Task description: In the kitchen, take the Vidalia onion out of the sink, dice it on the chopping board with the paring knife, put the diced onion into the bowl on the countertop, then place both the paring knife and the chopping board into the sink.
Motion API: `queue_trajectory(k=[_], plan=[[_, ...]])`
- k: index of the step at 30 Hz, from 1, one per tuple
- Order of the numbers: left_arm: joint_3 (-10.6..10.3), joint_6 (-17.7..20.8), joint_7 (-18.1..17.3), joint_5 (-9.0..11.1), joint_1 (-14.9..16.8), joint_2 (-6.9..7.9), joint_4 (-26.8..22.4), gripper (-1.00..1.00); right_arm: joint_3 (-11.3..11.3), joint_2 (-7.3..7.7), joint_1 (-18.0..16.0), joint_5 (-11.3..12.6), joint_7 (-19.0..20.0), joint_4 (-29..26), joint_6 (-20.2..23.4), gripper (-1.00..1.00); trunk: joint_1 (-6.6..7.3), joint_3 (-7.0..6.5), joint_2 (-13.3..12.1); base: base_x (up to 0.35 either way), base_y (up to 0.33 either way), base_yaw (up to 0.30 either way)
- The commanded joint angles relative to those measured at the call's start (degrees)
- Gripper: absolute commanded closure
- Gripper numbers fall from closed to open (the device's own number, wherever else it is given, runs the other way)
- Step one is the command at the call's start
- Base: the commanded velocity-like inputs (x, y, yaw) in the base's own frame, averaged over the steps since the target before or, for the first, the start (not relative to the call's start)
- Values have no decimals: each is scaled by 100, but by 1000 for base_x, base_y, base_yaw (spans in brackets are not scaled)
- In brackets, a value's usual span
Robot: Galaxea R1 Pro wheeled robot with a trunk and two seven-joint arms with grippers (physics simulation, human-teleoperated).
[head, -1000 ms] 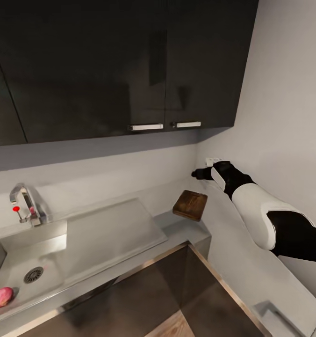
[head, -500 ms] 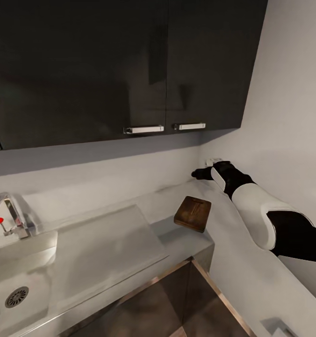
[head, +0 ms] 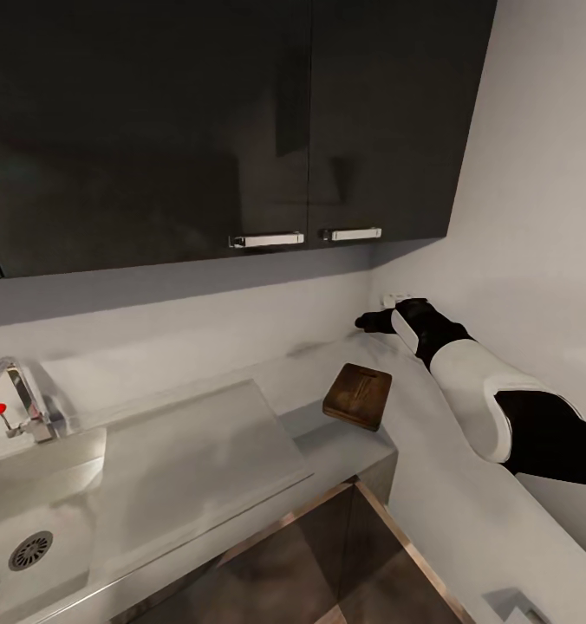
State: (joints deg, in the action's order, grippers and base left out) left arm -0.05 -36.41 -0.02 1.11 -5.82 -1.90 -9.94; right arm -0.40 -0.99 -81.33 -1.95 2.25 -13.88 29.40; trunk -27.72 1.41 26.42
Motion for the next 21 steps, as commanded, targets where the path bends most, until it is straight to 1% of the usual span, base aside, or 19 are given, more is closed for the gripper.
queue_trajectory(k=[1,3,4,5,6,8,9,10,14,16,19,21], plan=[[-2,-143,0,6,-67,-1,-14,-100,-4,0,-4,-23,21,-9,31,-100,-4,10,11,0,0,0],[-3,-667,7,-13,-357,-2,-21,-100,-4,-2,-5,-28,21,-9,31,-100,-4,10,11,0,0,0],[-3,-1037,13,-27,-589,-3,-19,-100,-4,-4,-4,-52,21,-9,31,-100,-4,10,11,0,0,0],[-3,-1272,15,-34,-733,0,-15,-100,-4,-5,-5,-76,21,-9,31,-100,-4,10,11,0,0,0],[-3,-1396,16,-37,-802,2,-12,-100,-4,-5,-5,-89,21,-9,31,-100,-4,10,11,0,0,0],[-4,-1985,18,-45,-1077,6,22,-100,-3,-6,-5,-119,21,-9,31,-100,-4,10,11,0,0,0],[-4,-2136,18,-46,-1146,9,37,-100,-2,-6,-5,-123,21,-9,31,-100,-4,10,11,0,0,0],[-4,-2359,17,-48,-1282,22,71,-100,-2,-6,-5,-129,21,-7,31,-100,-4,10,11,0,0,0],[-4,-2359,12,-56,-1662,55,116,-100,-3,-6,1,-137,21,-9,31,-100,-4,10,11,0,0,0],[-9,-2359,6,-62,-1756,72,139,-100,-4,-6,2,-140,21,-7,31,-100,-4,10,11,0,0,0],[-9,-2359,6,-66,-1812,104,206,-100,-4,-6,3,-146,21,-8,31,-100,-4,10,11,0,0,0],[23,-2359,14,-51,-1827,158,217,-100,-2,-6,3,-147,21,-9,31,-100,-4,10,11,0,0,0]])
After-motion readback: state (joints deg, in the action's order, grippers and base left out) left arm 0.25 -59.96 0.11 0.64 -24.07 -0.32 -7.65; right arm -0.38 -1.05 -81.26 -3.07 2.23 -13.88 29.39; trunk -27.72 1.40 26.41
